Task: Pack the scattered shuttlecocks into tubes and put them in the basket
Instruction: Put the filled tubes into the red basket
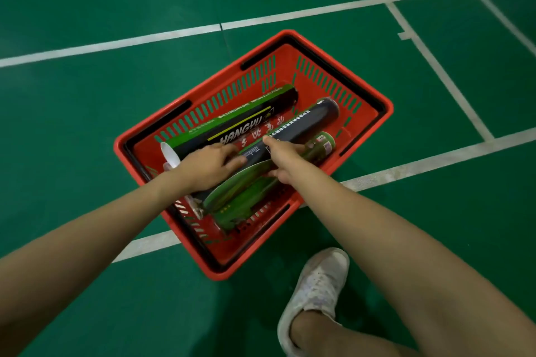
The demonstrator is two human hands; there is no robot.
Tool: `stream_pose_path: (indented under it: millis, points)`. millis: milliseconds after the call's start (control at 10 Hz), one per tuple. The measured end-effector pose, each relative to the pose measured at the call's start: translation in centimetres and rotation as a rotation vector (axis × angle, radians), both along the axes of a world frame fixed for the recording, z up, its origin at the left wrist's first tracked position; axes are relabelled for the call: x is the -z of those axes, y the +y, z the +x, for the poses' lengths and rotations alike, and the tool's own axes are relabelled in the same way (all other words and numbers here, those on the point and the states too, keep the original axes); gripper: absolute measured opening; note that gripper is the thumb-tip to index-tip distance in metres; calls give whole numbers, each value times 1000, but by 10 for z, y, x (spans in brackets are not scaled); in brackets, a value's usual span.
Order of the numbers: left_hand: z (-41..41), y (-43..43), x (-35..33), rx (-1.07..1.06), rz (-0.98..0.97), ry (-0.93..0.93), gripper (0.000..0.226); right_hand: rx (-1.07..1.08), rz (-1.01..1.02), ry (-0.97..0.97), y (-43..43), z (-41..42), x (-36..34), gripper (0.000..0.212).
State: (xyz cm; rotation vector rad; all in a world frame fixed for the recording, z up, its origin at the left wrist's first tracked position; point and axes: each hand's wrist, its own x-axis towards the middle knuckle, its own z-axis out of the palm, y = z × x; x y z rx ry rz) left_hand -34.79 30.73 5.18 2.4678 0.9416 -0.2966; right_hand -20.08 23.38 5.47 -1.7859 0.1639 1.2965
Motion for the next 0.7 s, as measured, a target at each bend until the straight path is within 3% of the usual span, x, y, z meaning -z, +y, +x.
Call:
stream_pose_path:
  millis: [100,200,300,400,500,700]
  points:
    - [-6,-1,5,79,-87,167,85,-21,3,-28,1,4,13,89]
    - [-5,-3,21,177,-16,308,73,-251,-39,-126,-3,14,26,78]
    - [-7,-15,45,320,69,477,60,-800,-199,-433,-8,17,37,60]
    - [1,-18,53,305,78,469,54,-1125,-280,-633,-8,11,46,57]
    - [9,-21,52,257,34,440,51,-1252,-326,-711,-11,6,49,55]
    - [16,-28,45,194,-59,464,42,-1247,-244,-838,-21,7,26,42]
